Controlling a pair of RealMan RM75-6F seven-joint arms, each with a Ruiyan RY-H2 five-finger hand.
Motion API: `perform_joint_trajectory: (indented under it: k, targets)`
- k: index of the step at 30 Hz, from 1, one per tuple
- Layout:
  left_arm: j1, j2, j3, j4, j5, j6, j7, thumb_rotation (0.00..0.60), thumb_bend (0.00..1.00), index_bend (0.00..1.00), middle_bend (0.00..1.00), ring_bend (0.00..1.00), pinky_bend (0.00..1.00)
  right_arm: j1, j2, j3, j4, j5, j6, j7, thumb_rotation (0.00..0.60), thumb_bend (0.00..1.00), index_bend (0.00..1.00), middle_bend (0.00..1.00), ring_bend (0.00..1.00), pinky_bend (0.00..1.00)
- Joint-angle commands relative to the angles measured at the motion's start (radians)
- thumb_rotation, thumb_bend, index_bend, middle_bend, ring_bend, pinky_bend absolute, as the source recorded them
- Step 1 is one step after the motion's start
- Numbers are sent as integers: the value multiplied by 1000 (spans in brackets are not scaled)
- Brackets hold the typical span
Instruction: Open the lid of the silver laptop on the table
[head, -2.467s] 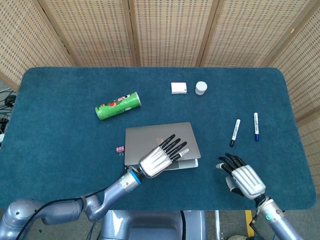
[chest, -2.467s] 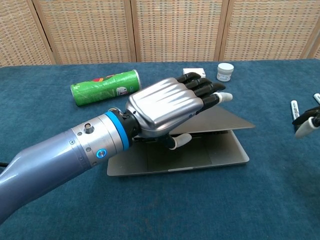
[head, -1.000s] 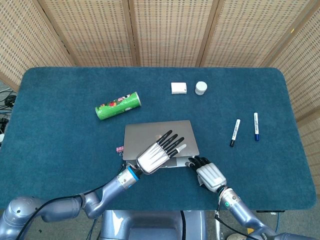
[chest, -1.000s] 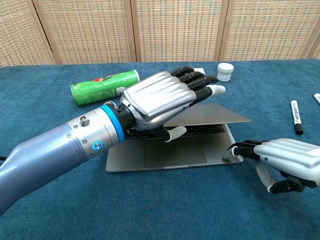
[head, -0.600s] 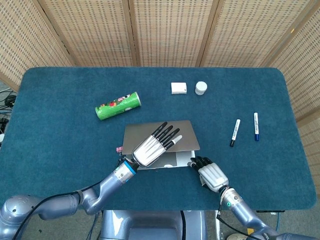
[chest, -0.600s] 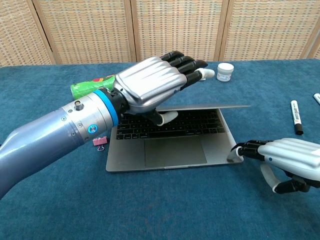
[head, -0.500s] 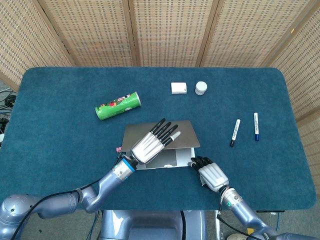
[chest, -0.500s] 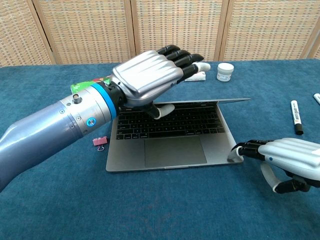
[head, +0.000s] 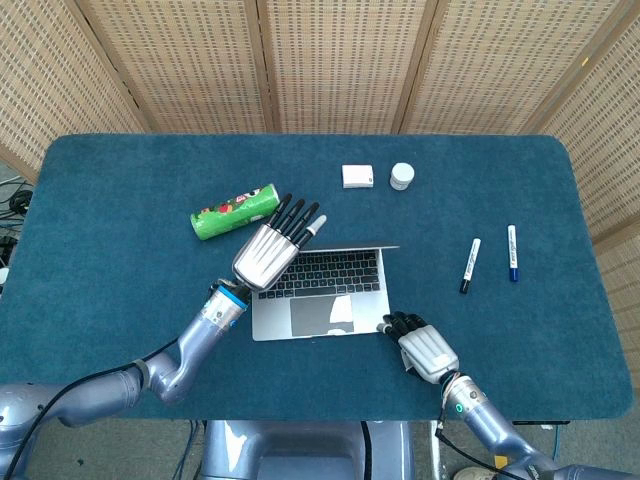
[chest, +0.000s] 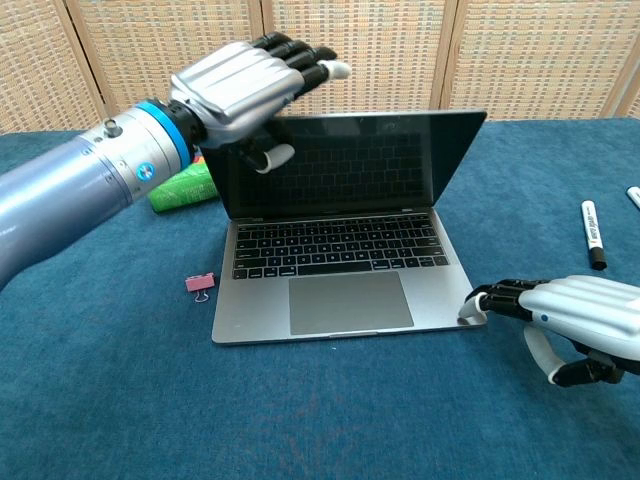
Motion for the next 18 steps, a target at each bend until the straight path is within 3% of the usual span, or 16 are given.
perform_joint_trajectory:
  k: [1,18]
  targets:
    - [-2,13,-15,19,-27,-5,-13,600,419,0,0,0,0,2,-2,-2,1,4,-1,-5,600,956,115,152,59,122]
    - [-99,-32,-77,182,-126,-34,-36,600,417,0,0,0,0,15,-2,-15,4,7,1,-14,600,956,125,157,59,122]
